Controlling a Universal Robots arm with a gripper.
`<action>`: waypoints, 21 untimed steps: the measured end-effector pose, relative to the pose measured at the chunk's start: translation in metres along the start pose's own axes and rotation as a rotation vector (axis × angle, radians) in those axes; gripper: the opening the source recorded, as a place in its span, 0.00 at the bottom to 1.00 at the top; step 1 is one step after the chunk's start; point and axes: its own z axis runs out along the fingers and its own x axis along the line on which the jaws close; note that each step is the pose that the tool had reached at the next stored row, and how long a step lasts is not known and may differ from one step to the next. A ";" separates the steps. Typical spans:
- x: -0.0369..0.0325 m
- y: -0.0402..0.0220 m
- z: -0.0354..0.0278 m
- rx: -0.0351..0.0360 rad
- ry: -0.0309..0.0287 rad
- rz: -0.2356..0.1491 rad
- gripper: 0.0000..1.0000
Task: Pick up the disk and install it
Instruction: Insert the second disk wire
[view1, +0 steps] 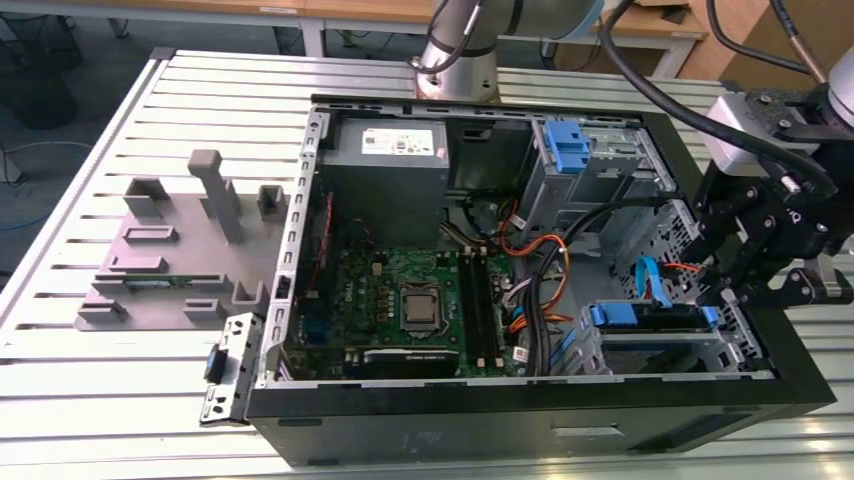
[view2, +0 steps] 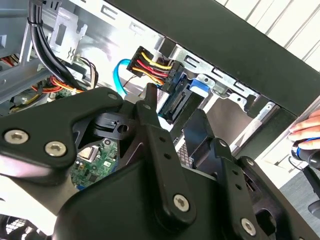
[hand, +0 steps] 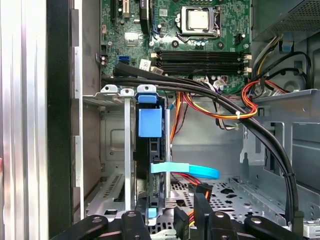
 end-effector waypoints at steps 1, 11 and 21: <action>-0.0002 0.0000 0.0003 0.0000 0.0000 0.000 0.49; -0.0005 -0.0018 0.0009 0.0000 0.0000 0.000 0.49; -0.0007 -0.0137 0.0042 -0.0007 0.0001 0.000 0.49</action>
